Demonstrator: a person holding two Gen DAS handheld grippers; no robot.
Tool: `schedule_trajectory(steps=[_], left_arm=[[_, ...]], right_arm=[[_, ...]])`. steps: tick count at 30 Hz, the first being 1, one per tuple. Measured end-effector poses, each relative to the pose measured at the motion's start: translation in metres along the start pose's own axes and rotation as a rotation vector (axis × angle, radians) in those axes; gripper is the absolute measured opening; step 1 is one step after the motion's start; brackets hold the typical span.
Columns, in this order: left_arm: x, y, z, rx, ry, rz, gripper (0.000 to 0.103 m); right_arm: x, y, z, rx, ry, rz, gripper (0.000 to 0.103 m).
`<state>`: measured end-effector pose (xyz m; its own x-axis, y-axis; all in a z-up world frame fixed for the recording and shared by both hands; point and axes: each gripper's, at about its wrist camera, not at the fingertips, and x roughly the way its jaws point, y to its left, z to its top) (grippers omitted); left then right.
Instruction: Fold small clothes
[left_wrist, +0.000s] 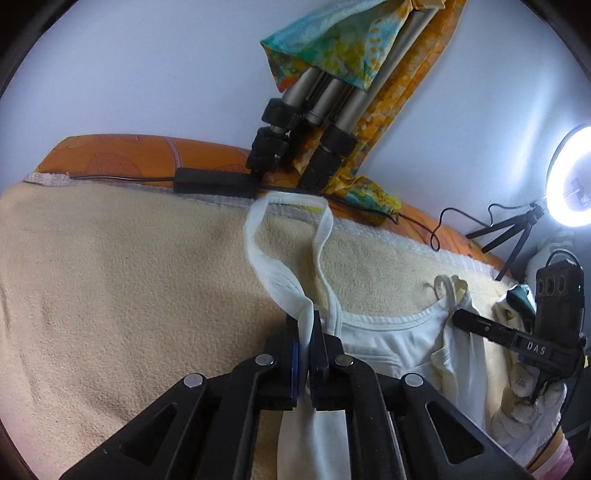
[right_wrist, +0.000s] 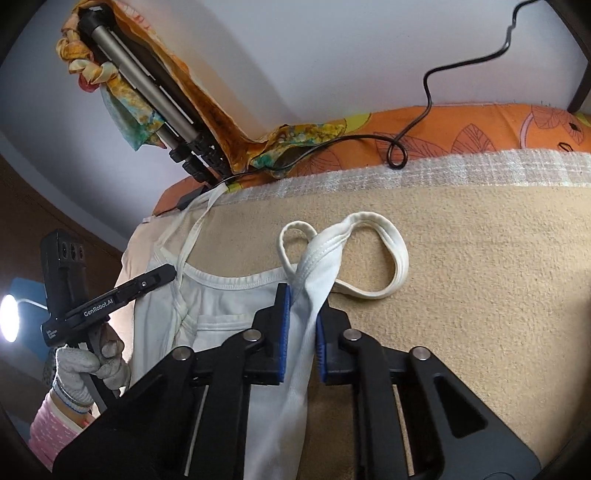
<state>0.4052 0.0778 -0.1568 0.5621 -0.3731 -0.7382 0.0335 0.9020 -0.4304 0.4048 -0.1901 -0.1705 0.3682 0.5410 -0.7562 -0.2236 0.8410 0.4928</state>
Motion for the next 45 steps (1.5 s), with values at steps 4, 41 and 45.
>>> schedule_trajectory(steps=[4, 41, 45], left_arm=[[-0.016, -0.006, 0.0, 0.016, -0.041, -0.027, 0.0], [-0.178, -0.052, -0.182, 0.153, -0.013, -0.049, 0.001], [-0.183, -0.054, -0.211, 0.187, 0.032, -0.034, 0.001]], right_arm=[[-0.013, 0.011, 0.001, -0.034, -0.03, 0.017, 0.011], [-0.151, 0.116, -0.19, -0.297, -0.038, -0.055, 0.011], [-0.156, 0.114, -0.215, -0.317, -0.016, -0.067, 0.012]])
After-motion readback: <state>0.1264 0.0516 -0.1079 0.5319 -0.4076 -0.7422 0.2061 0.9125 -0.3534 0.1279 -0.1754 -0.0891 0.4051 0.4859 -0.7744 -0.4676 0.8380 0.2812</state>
